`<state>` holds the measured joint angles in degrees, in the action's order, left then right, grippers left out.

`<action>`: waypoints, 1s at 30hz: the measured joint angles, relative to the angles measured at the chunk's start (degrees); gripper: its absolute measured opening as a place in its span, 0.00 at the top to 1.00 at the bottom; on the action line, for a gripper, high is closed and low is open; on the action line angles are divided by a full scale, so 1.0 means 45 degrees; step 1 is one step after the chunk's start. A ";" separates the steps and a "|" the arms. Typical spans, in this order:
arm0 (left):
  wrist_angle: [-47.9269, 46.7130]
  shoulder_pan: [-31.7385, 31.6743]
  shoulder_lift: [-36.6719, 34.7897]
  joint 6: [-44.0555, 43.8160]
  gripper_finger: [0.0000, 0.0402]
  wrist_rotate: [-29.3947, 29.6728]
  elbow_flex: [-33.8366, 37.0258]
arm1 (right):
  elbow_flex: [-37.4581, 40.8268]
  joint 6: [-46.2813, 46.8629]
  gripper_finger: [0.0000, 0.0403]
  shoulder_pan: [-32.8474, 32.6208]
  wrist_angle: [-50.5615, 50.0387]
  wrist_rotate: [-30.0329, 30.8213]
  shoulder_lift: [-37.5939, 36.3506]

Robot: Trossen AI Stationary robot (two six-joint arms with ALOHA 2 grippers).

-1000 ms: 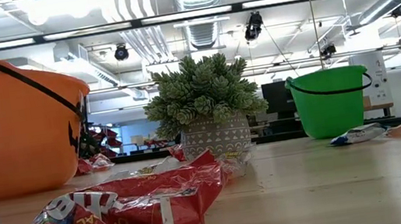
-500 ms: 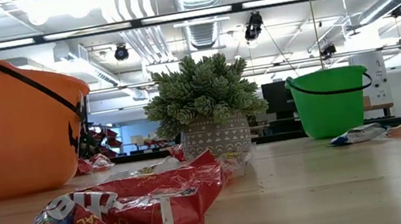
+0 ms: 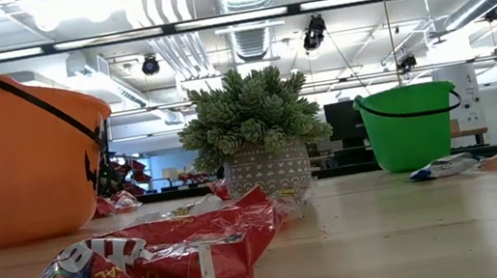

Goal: Sort candy
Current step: Put the red candy into the green bucket

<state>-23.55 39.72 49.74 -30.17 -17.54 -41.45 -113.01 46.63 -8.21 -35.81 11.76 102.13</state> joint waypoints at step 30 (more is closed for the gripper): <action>-0.7435 -0.0019 -0.0238 0.0875 0.75 0.9523 -0.5236 | 0.0010 -0.4358 0.57 0.3241 -0.2256 -0.0907 0.0010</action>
<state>-57.01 39.64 48.66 -26.24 25.31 -65.01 -112.97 27.02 6.38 -45.96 7.68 102.17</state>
